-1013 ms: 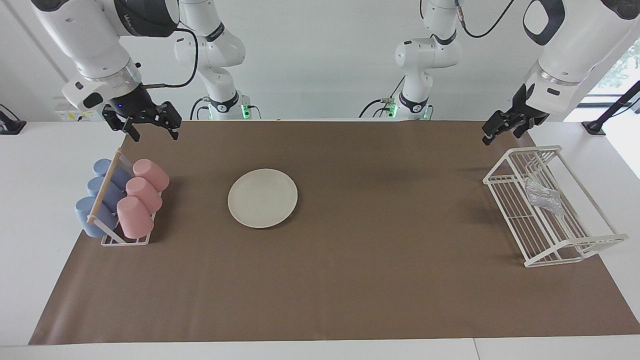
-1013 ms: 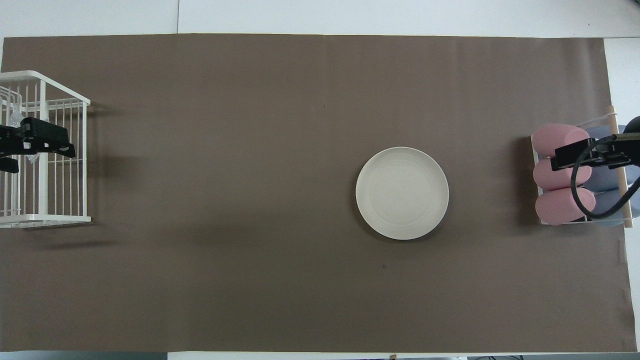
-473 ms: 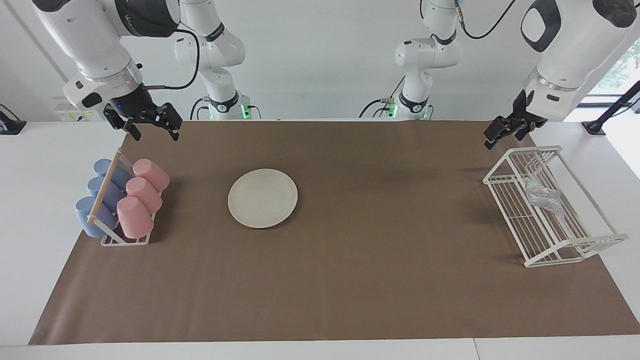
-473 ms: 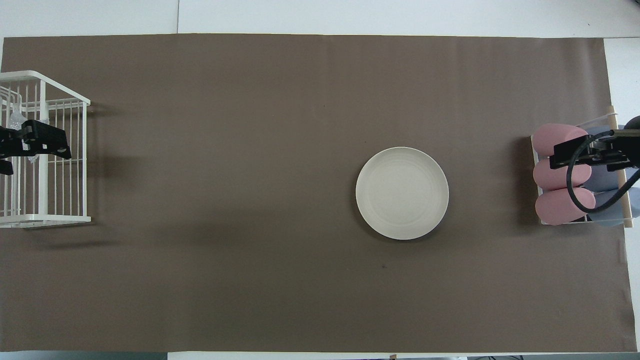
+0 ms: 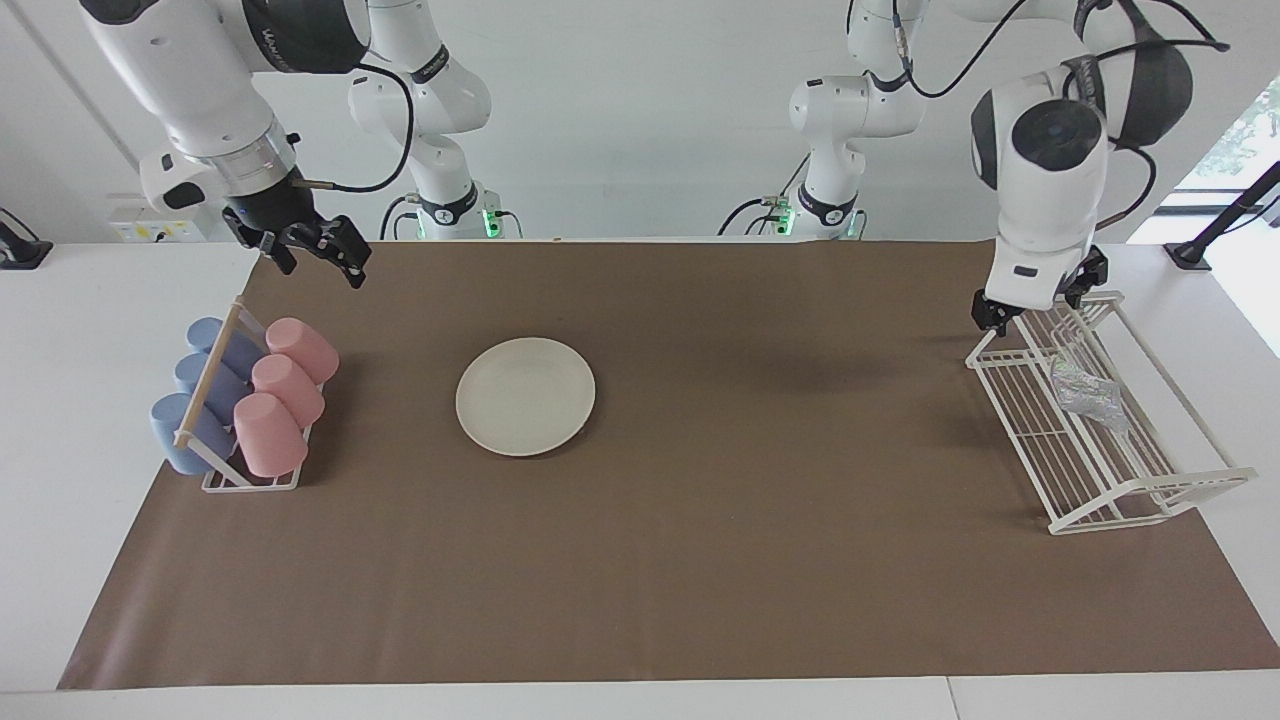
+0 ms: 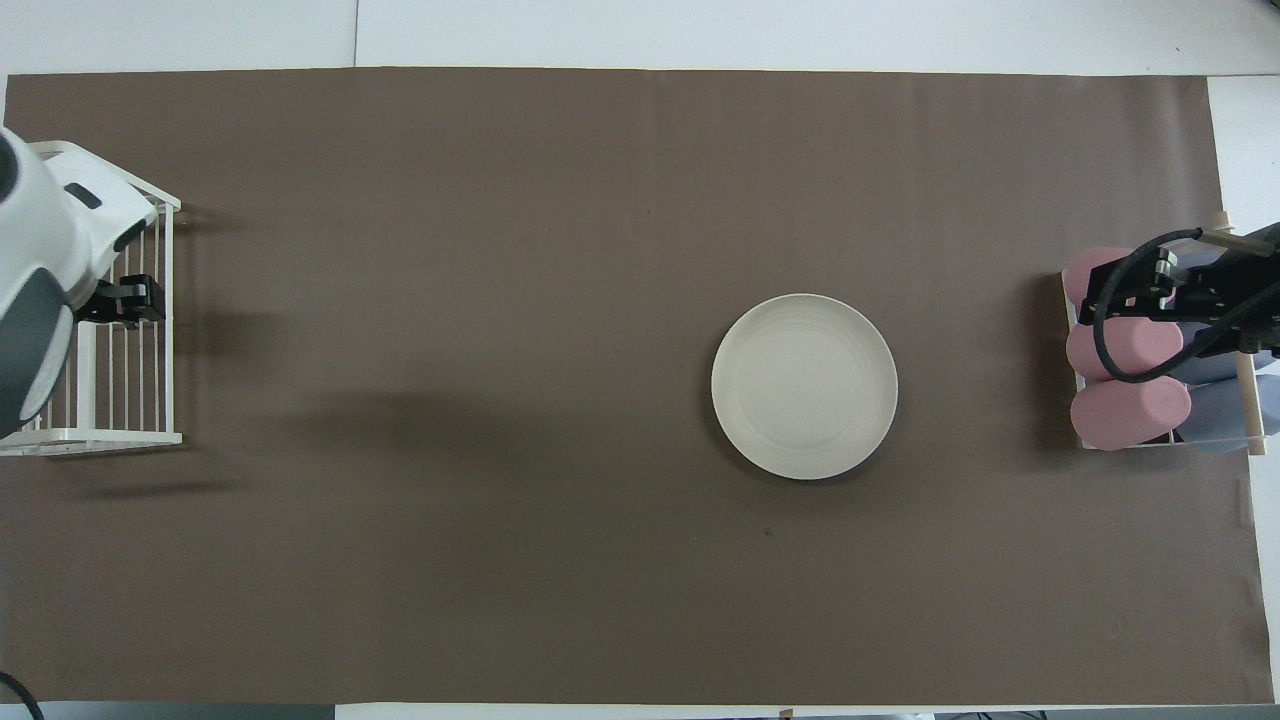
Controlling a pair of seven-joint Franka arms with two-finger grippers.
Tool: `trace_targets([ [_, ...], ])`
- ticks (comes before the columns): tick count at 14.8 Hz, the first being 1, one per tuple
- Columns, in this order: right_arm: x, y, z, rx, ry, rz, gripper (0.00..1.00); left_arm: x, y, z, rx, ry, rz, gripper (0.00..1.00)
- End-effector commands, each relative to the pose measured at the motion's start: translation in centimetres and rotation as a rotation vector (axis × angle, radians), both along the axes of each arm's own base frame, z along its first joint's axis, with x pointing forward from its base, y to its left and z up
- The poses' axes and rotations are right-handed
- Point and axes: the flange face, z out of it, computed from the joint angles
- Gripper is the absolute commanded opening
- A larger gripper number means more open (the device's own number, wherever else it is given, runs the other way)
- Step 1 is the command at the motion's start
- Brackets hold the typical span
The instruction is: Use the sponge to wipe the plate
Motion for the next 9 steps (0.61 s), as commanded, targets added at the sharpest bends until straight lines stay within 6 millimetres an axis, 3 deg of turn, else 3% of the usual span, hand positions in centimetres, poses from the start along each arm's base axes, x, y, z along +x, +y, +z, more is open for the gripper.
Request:
trace_targets([
  [1, -0.5, 1.3, 0.2, -0.001, 0.003, -0.090, 1.00, 2.0, -0.2, -3.4, 0.146, -0.021, -0.058, 1.00],
  [4, -0.9, 3.4, 0.1, -0.007, 0.005, -0.171, 1.00, 3.4, 0.0, -6.9, 0.250, -0.010, -0.125, 1.00],
  [6, -1.9, 7.0, -0.4, -0.020, 0.018, -0.296, 1.00, 4.1, 0.1, -8.5, 0.323, 0.002, -0.179, 1.00],
  [9, -2.2, 10.3, -0.5, -0.013, -0.020, -0.453, 1.00, 4.4, 0.2, -9.8, 0.360, 0.017, -0.209, 1.00],
])
